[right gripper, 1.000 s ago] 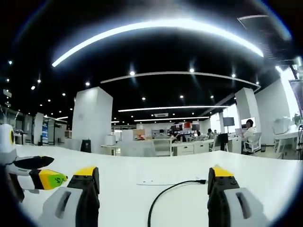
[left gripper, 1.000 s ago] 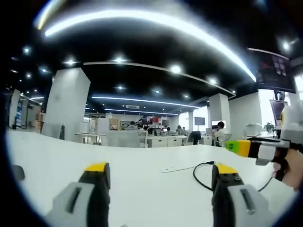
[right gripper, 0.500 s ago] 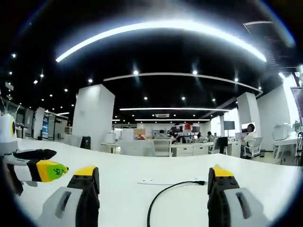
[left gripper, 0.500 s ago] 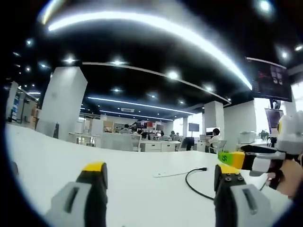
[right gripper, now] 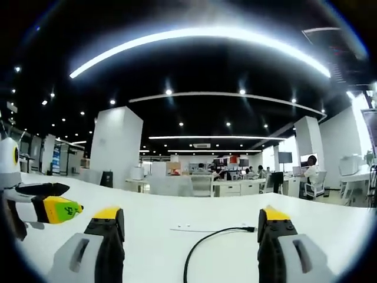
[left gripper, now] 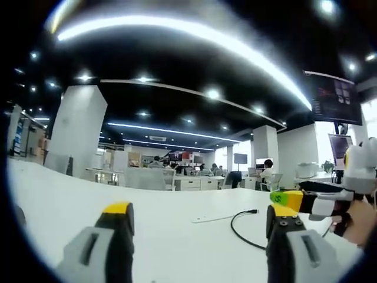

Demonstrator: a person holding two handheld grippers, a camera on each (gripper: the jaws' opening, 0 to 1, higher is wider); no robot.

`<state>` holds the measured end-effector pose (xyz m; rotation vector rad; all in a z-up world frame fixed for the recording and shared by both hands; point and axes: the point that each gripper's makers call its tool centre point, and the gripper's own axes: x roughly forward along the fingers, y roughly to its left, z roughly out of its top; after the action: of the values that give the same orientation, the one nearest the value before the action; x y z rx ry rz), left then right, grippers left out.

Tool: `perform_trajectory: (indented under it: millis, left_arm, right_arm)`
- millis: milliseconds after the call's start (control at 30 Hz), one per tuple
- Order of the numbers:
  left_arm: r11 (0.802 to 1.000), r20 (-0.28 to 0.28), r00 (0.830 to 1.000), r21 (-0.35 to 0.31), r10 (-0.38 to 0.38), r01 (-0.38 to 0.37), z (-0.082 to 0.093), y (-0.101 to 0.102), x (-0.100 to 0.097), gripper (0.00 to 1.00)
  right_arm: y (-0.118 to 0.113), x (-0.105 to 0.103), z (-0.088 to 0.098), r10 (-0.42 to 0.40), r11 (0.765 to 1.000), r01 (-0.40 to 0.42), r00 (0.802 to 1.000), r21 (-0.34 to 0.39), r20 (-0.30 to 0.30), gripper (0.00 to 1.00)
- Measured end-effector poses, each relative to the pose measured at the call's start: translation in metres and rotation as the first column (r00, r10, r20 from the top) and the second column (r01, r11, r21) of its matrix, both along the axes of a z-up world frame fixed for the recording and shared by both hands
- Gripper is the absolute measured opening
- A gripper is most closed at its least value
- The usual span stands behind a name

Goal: Locate the USB plug end of the data cable currently connected to the USB port on the desk. Grip the plug, withdraw it from the port, and place it onto the desktop.

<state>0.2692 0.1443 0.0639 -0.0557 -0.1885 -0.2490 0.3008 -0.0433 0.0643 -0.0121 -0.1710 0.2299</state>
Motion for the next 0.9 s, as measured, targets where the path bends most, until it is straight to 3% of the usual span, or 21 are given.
perform_trajectory:
  millis: [367, 900]
  left_arm:
    - [0.999, -0.011, 1.000, 0.033, 0.025, -0.024, 0.000, 0.006, -0.002, 0.90]
    - [0.999, -0.052, 0.999, 0.041, -0.006, 0.008, -0.007, 0.001, -0.003, 0.88]
  right_arm:
    - [-0.008, -0.001, -0.002, -0.029, 1.000, 0.029, 0.999, 0.010, -0.020, 0.88]
    - [-0.005, 0.000, -0.008, -0.031, 0.999, 0.031, 0.999, -0.008, -0.043, 0.85]
